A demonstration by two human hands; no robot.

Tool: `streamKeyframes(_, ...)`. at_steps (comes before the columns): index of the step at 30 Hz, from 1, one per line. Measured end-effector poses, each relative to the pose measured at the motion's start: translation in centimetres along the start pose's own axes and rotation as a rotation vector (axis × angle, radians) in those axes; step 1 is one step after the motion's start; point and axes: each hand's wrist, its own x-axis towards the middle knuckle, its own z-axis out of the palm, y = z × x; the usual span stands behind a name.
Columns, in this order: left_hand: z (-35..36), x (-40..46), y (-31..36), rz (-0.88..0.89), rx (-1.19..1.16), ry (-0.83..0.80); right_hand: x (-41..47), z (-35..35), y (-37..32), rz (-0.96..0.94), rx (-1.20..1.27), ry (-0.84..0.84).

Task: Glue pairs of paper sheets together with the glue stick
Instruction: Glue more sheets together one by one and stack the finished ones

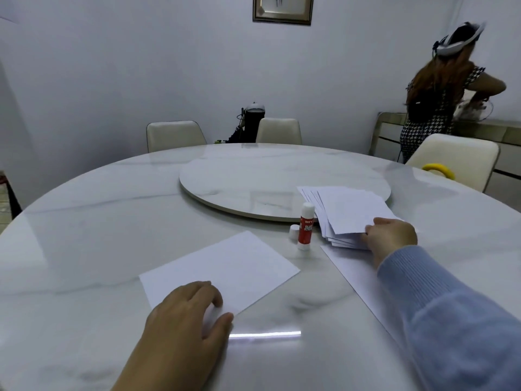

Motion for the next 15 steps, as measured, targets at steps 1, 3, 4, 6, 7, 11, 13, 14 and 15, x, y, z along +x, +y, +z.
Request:
streamKeyframes(1,0.0,0.0,0.0,0.015,-0.011,0.001,0.2,0.1,0.2,0.003,-0.025,0.000)
streamKeyframes(3,0.0,0.1,0.1,0.039,-0.028,0.002,0.4,-0.2,0.3,0.043,0.022,-0.050)
streamKeyframes(4,0.1,0.0,0.1,0.046,-0.037,0.004,0.4,-0.6,0.3,0.073,0.069,-0.083)
streamKeyframes(6,0.3,0.0,0.1,0.059,-0.047,0.002,0.1,-1.4,0.2,0.085,0.056,-0.082)
streamKeyframes(7,0.4,0.0,0.1,0.065,-0.048,-0.002,-0.2,-1.7,0.0,0.061,0.017,-0.065)
streamKeyframes(11,0.5,0.1,0.3,0.078,-0.063,-0.019,-3.6,-0.8,-1.7,-0.198,-0.118,-0.271)
streamKeyframes(13,0.3,0.0,0.4,0.083,-0.068,-0.029,-5.0,0.9,-2.4,-0.285,-0.265,-0.400)
streamKeyframes(14,0.1,-0.1,0.5,0.087,-0.065,-0.035,-5.3,1.7,-2.5,-0.316,-0.305,-0.420)
streamKeyframes(15,0.0,-0.1,0.5,0.094,-0.061,-0.043,-5.5,2.5,-2.6,-0.335,-0.310,-0.425)
